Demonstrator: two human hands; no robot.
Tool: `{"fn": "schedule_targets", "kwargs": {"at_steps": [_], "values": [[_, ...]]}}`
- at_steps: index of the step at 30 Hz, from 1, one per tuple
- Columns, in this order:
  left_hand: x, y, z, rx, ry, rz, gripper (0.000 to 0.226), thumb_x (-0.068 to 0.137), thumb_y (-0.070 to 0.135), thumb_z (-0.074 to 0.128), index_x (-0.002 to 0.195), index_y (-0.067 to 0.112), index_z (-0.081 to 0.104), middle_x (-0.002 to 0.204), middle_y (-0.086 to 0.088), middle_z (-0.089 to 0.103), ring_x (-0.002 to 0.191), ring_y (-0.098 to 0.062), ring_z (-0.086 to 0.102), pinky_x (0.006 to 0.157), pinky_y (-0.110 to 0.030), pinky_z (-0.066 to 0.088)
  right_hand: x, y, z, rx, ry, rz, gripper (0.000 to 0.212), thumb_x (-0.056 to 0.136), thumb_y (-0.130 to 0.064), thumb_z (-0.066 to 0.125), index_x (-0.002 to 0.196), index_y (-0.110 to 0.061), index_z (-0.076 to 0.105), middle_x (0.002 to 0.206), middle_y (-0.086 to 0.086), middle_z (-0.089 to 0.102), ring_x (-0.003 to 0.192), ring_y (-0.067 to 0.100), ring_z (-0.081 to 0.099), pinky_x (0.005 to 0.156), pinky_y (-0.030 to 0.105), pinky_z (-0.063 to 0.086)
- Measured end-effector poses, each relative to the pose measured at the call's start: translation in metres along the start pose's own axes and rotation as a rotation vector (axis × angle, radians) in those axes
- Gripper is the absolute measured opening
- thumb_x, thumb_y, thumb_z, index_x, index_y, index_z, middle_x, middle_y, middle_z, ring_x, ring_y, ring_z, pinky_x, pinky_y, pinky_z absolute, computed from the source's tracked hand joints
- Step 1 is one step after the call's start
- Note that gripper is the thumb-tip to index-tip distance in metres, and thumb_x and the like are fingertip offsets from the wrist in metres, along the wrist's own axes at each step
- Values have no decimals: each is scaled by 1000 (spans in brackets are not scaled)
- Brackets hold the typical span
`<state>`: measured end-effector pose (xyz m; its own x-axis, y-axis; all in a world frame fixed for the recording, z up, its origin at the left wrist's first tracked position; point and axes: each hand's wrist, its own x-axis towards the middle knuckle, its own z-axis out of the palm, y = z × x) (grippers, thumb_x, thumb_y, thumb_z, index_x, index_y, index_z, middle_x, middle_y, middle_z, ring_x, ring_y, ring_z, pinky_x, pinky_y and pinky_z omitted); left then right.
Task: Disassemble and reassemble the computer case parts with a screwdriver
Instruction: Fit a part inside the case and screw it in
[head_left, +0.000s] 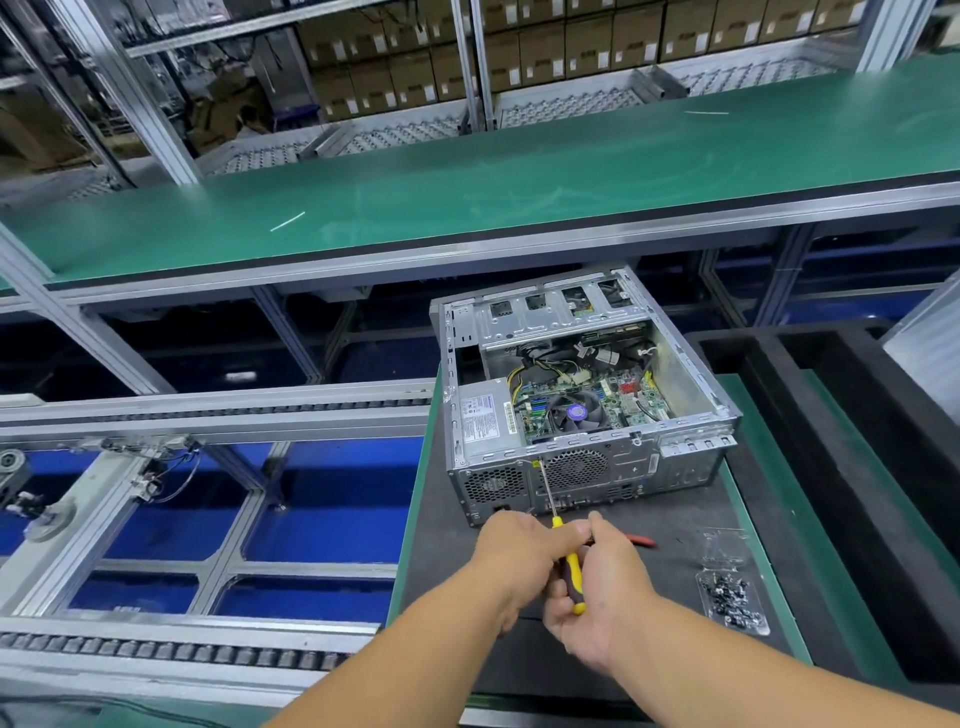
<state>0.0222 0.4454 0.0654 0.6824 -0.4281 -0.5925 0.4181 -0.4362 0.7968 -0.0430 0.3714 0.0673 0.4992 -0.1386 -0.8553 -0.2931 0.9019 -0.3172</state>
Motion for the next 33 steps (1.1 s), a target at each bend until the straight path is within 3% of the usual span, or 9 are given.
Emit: {"fn": "schedule_targets", "kwargs": {"at_steps": [5,9,11,14,17,20,24,29,33], "values": [[-5,1,-9,-72,-179,-79,36,88,45,67,63,21,73,57,2,54,49,-12,45,56,-28,37,-2,-1,3,64,6,-6,71,98,-71,43,71,-9,65,52,5,44,40,13,32,39,15,21],[-5,6,-1,7,20,-24,40,73,48,84,67,18,58,53,1,57,43,-14,44,48,-21,38,-5,-2,7,87,10,-9,69,97,-73,43,80,-10,66,56,4,56,40,13,40,38,15,26],[-5,9,2,80,78,34,48,75,50,85,55,20,53,47,4,53,39,-12,43,42,-18,36,-5,-3,10,97,7,-7,69,96,-75,42,83,-12,66,60,3,59,44,14,45,38,15,27],[-9,14,-5,74,-65,-5,50,87,57,71,53,21,62,52,5,52,44,-11,43,51,-22,38,-4,-4,10,103,5,-2,73,95,-77,41,82,-10,67,57,5,53,41,13,40,37,15,25],[-10,12,-9,58,-151,-65,39,98,44,59,70,21,74,58,7,58,48,-7,43,55,-27,30,0,-4,6,137,25,-6,73,96,-76,42,77,-10,66,52,6,53,36,14,38,37,14,28],[-10,11,-5,55,-69,-37,29,94,36,71,72,18,66,56,7,61,45,-7,42,46,-19,32,5,-3,3,144,54,-12,72,95,-77,44,88,-9,69,56,5,61,37,15,48,38,17,38],[-6,7,4,79,79,2,43,79,41,86,64,18,52,47,6,53,39,-8,42,40,-16,35,7,1,5,151,35,-18,73,97,-75,40,95,-10,73,73,5,75,45,17,60,39,17,38],[-7,3,-6,-35,-138,-83,32,98,37,63,81,15,78,60,4,62,47,-6,47,46,-17,36,8,-1,1,161,65,-10,71,97,-74,43,88,-8,67,55,7,61,34,15,45,35,16,35],[-4,2,-2,56,-15,-41,34,82,40,83,69,16,63,63,-3,59,50,-13,46,46,-19,35,8,0,2,165,60,-17,70,97,-73,44,95,-9,71,68,6,73,43,17,58,38,18,40]]}}
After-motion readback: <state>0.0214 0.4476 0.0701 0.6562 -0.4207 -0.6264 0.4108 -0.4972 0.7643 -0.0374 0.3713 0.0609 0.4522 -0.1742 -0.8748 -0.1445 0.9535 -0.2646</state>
